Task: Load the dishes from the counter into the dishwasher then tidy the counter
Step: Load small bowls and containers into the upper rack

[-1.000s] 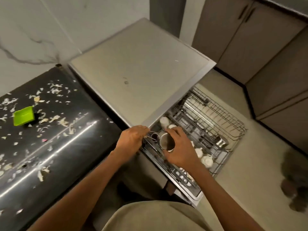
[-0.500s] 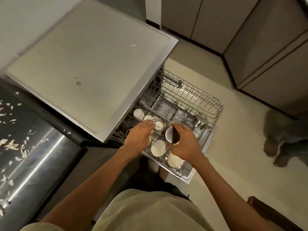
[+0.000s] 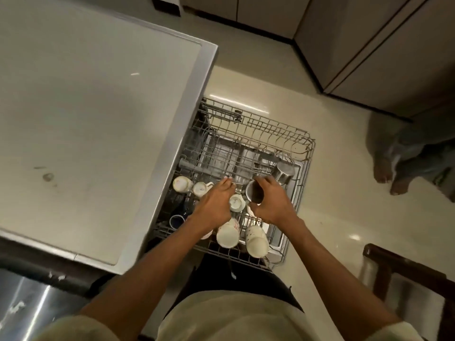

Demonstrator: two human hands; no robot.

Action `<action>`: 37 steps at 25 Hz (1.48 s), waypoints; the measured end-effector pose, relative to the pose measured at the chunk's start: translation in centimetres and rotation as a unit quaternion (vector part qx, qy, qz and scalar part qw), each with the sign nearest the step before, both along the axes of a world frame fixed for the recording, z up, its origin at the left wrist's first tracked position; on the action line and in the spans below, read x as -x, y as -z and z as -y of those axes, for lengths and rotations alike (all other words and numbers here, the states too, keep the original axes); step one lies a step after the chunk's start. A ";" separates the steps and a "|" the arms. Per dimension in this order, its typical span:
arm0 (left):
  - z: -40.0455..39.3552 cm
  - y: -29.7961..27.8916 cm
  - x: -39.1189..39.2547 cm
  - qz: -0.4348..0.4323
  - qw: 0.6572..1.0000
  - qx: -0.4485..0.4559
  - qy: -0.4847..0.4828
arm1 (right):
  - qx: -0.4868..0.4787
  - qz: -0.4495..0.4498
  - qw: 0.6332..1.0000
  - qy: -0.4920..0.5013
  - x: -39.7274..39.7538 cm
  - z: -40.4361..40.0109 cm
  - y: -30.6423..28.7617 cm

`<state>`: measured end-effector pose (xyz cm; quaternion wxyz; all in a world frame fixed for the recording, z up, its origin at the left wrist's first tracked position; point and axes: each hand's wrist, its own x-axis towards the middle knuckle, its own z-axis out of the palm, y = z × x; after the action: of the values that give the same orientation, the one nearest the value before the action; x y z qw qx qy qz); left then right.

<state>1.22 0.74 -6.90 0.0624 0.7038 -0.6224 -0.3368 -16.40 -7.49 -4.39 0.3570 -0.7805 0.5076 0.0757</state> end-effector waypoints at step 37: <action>13.9 15.0 -1.6 0.062 0.974 -0.209 0.060 | 0.062 -0.063 0.995 0.040 -5.2 8.5 17.1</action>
<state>2.82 -13.21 -21.90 -0.1448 0.6823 -0.5816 -0.4186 -11.24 -16.02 -21.46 0.2778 -0.7741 0.5635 0.0782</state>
